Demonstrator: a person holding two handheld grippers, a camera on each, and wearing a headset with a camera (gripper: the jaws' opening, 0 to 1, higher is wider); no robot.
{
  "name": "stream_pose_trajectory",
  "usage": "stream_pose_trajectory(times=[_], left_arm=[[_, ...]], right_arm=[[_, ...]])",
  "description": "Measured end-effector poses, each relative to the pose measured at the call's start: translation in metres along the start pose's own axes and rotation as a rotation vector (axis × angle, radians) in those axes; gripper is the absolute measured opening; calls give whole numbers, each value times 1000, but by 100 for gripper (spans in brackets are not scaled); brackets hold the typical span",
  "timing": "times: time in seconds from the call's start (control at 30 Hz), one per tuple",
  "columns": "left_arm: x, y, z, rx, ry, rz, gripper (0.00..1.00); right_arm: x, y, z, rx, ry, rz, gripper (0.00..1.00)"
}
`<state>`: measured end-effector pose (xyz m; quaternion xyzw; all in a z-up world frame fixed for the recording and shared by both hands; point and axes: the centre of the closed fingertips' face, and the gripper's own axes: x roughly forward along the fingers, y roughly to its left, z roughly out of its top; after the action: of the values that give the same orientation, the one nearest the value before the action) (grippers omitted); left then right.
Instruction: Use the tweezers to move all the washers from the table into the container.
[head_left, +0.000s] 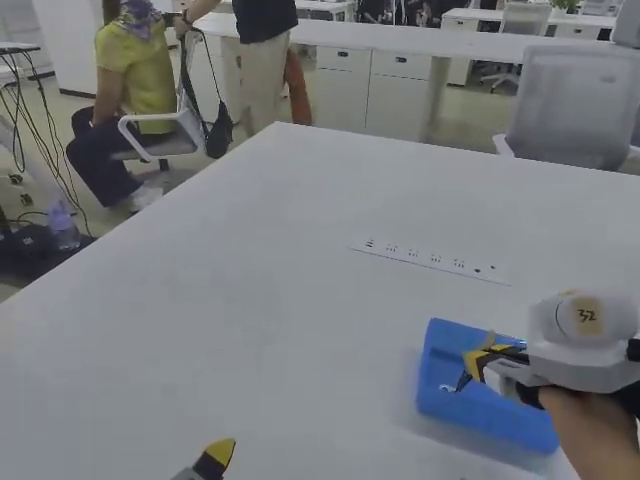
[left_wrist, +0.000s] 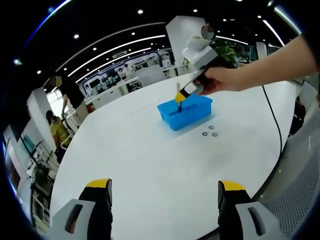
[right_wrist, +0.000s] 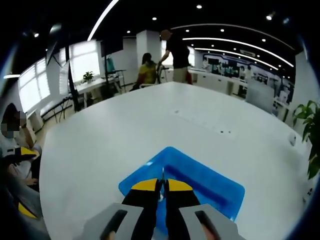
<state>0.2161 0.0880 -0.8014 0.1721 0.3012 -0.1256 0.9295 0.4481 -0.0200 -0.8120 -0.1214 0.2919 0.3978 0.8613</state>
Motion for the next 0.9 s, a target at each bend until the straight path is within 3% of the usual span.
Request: stream_pose_trajectory(times=[0.47,0.9], left_arm=[[0,1,-1,3,7,5,89],[-2,3,3,5,-16,16,88]], right_arm=[[1,4,1,-17,-4,9,2],[-31,9,18,-9,-65,-4,2]])
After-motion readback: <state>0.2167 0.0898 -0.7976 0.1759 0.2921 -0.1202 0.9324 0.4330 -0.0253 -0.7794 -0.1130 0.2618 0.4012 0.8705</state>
